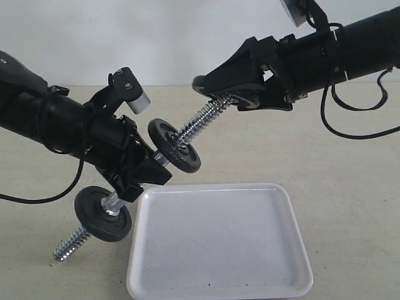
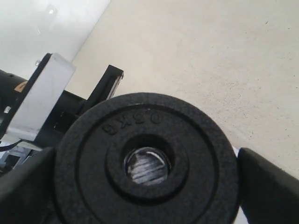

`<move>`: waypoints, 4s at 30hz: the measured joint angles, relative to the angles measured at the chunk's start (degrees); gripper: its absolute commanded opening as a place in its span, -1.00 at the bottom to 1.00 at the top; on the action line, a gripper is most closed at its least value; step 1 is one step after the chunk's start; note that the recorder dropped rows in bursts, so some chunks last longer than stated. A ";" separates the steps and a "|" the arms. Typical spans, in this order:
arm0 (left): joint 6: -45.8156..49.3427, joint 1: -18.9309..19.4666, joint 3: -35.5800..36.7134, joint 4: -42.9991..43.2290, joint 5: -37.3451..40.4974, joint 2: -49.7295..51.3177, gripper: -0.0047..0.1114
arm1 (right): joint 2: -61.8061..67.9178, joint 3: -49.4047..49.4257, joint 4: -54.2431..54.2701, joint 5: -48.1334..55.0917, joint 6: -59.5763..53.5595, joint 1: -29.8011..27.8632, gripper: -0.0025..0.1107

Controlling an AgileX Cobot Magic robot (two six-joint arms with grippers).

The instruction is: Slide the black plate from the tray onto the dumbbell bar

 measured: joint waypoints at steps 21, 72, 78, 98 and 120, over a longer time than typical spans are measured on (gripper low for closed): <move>0.63 -0.11 0.12 -4.14 -5.07 0.00 -0.84 | 0.00 -0.04 2.81 -4.95 -0.26 1.07 -0.91; 0.16 -0.11 0.12 -7.17 -6.81 0.00 -0.84 | 0.13 -0.04 8.54 -5.84 -1.72 1.29 0.88; 0.16 -0.11 0.12 -7.17 -6.81 0.00 -0.84 | 0.13 -0.04 8.54 -5.96 -1.72 1.29 0.88; -0.87 0.12 0.65 -6.21 -10.25 0.10 -0.84 | -0.38 -0.04 9.52 7.39 -1.23 1.78 0.88; -2.17 0.85 0.75 -4.53 -11.76 0.19 -0.84 | -0.51 2.18 -4.48 4.19 0.30 1.78 0.88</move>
